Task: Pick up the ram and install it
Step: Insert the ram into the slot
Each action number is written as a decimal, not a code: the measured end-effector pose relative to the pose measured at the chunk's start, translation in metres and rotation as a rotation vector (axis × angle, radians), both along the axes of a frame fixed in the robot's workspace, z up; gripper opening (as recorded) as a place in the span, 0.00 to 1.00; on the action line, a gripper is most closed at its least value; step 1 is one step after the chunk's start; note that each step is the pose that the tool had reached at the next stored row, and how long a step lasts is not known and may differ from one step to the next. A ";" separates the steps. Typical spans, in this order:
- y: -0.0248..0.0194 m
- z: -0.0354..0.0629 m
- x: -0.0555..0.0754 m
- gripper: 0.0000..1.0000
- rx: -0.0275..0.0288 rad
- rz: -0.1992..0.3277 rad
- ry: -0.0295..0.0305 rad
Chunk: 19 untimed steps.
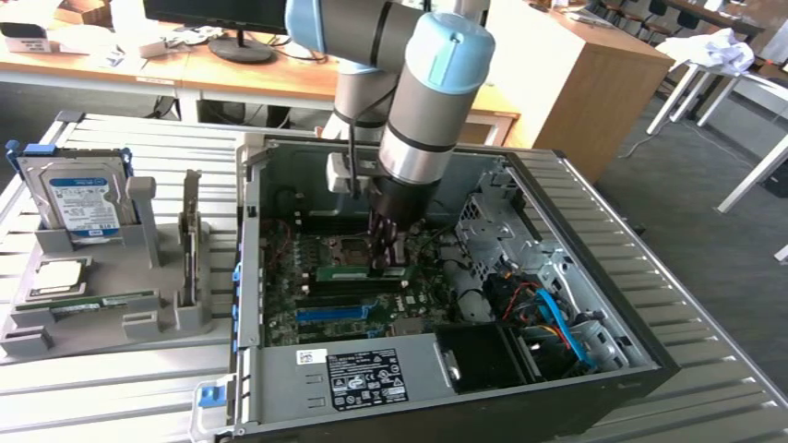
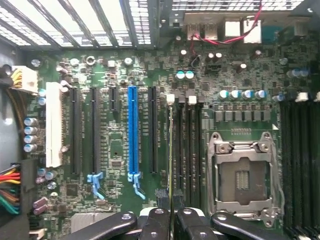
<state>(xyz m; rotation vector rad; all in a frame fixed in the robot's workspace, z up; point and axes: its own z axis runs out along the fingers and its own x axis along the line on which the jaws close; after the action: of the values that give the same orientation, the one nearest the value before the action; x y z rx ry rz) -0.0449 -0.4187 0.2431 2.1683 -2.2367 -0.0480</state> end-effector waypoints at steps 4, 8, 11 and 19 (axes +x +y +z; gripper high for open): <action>0.0000 -0.0011 0.000 0.13 -0.0116 0.000 0.0000; 0.0003 -0.0030 -0.004 0.13 -0.0116 0.001 0.0000; 0.0019 -0.0043 -0.006 0.13 -0.0117 0.000 0.0000; 0.0056 -0.0077 -0.006 0.13 -0.0117 0.000 0.0000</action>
<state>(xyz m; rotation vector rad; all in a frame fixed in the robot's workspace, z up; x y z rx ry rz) -0.0511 -0.4131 0.2354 2.1627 -2.2311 -0.0348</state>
